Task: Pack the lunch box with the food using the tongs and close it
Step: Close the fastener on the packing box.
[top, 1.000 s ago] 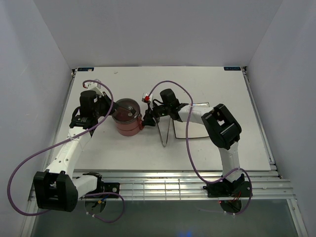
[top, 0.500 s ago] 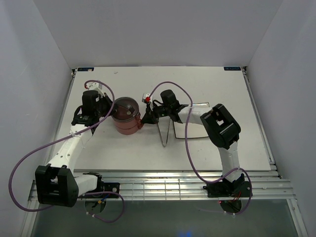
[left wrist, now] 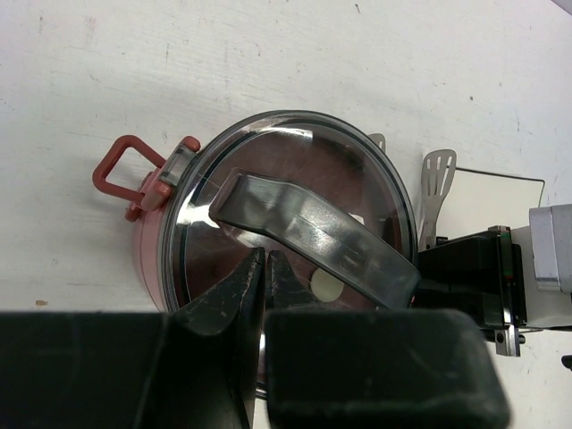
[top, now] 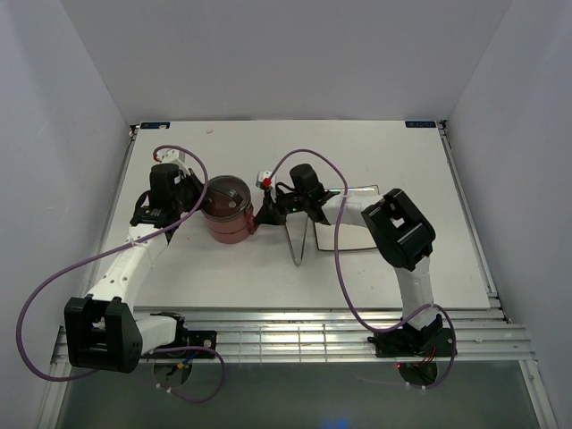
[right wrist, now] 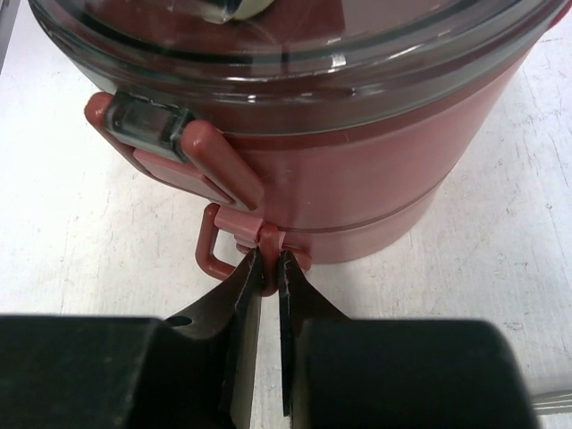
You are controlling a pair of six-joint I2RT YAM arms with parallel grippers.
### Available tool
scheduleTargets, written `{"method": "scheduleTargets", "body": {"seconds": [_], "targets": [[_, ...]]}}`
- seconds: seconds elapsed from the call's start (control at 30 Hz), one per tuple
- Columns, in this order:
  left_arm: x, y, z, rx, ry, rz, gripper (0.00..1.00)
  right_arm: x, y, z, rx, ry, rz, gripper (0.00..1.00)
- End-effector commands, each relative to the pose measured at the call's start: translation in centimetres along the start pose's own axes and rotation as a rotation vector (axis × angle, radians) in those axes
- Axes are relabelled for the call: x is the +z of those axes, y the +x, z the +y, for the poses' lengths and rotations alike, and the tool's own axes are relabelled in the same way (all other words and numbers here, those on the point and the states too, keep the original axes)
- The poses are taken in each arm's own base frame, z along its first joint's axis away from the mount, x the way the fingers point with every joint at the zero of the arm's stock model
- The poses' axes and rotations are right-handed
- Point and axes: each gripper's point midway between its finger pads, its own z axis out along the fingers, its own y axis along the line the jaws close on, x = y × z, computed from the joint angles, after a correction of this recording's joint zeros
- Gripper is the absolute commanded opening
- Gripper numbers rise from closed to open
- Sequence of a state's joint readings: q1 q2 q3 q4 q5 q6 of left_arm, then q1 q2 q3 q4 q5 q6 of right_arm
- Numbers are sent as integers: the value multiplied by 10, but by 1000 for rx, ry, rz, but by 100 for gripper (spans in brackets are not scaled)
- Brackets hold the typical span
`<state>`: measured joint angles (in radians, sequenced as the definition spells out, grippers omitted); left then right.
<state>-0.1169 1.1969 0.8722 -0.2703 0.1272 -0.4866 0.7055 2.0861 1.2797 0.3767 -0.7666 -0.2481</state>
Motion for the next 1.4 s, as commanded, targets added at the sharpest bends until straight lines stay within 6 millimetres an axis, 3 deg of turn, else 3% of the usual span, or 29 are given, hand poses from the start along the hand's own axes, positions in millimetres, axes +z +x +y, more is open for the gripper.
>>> {"method": "scheduleTargets", "body": {"seconds": [0.0,0.3,0.37,0.53,0.8,1.37], "targets": [[-5,-12,-3,12,-5,-33,16,3,-6,2,-65,16,-12,8],[-10,-20,-6,-2,-3,-63,18,1,-16,-12,24,138,-45,8],[-16,-29,-4,-27,-31,-107,33,0,-18,-17,84,177,-57,8],[-19,-40,-3,-55,-47,-146,41,3,-18,-14,187,197,-100,8],[-18,-40,-1,-52,-58,-136,42,24,-15,1,175,219,-84,8],[-3,-30,13,-46,-105,-106,41,17,-15,-4,76,282,-79,8]]}}
